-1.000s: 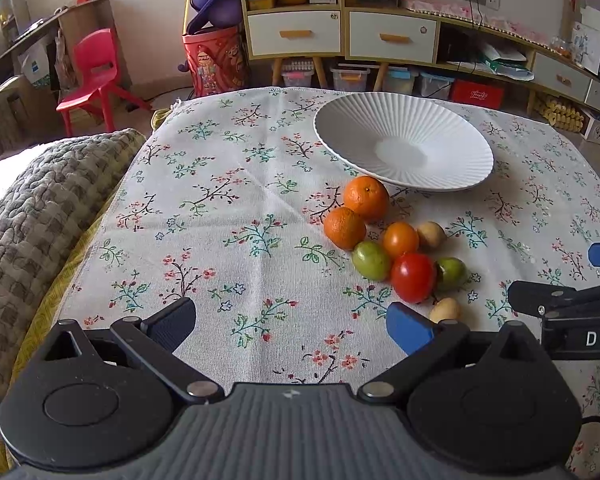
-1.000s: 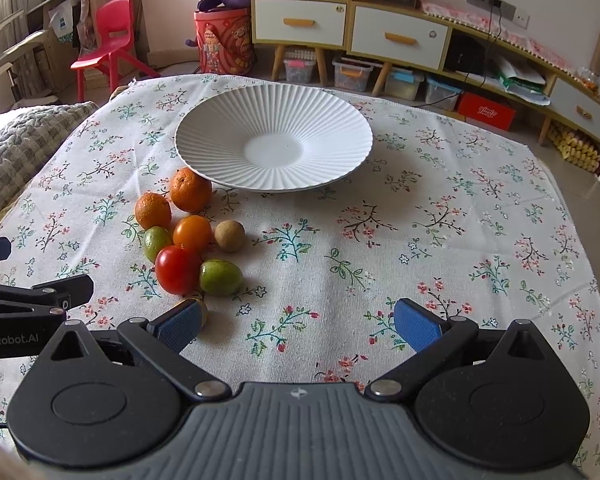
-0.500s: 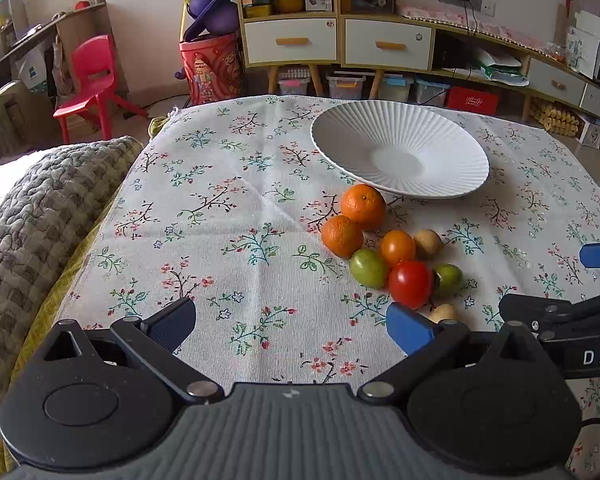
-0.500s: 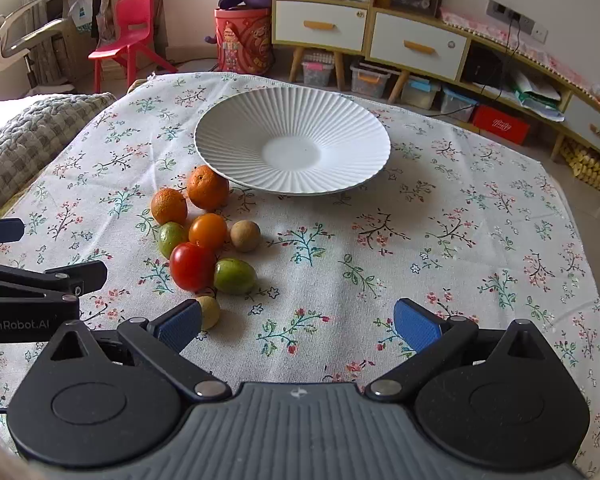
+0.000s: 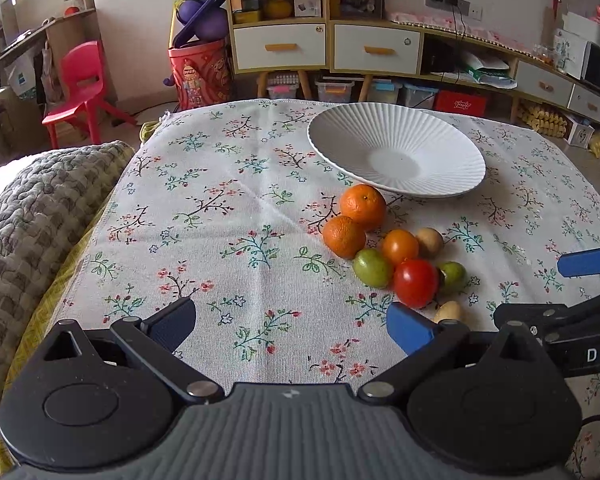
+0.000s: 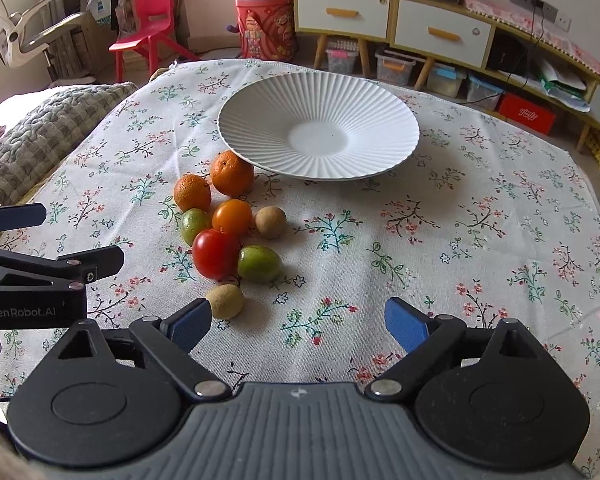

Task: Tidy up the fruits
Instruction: 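Close the left tool on the large green lime while the right tool grasps the small lime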

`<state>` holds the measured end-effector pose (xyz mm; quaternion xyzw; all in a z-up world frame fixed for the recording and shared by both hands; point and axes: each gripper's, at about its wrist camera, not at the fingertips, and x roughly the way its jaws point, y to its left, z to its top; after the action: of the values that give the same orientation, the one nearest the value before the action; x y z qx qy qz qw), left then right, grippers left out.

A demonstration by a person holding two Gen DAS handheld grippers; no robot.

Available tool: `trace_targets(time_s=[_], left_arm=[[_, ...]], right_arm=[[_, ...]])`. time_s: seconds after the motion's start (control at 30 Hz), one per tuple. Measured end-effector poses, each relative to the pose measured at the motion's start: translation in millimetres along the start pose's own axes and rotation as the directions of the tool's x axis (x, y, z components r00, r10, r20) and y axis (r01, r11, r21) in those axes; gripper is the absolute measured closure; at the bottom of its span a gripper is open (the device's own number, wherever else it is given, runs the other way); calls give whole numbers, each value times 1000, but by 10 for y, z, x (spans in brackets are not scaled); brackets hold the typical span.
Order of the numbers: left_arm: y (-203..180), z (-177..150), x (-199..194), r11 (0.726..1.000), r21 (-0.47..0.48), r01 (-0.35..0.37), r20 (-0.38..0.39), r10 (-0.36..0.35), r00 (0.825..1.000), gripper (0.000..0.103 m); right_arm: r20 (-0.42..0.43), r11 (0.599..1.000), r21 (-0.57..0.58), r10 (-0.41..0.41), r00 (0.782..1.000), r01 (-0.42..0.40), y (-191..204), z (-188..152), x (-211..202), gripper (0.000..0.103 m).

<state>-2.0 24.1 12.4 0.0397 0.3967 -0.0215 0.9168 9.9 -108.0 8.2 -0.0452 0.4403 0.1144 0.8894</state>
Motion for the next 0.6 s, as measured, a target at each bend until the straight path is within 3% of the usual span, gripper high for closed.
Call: trace_targets(time_s=[0.23,0.37,0.47,0.5,0.6], left_arm=[[92,-16,183,1000,-15,20,-54,-21,998,11],[79,-39,263,998,3,70,-32,-70,997,11],[48,-55,352,993,23,115,-18,-114,993,22],[41,-58,380,992,26,127,-20,-126,992,29],[23,-69,435,985,32,171,-21,-171,985,37]], right_arm=[[3,999,-24,27,1000,-27,-7,-66,106,29],[-2,999,9,45,999,-45,-109,-52,179,45],[-9,999,-14,28,1000,-28,-134,-59,283,53],[-9,999,-25,23,1000,-23,-134,-66,315,54],[24,998,-66,20,1000,-18,-102,-74,332,54]])
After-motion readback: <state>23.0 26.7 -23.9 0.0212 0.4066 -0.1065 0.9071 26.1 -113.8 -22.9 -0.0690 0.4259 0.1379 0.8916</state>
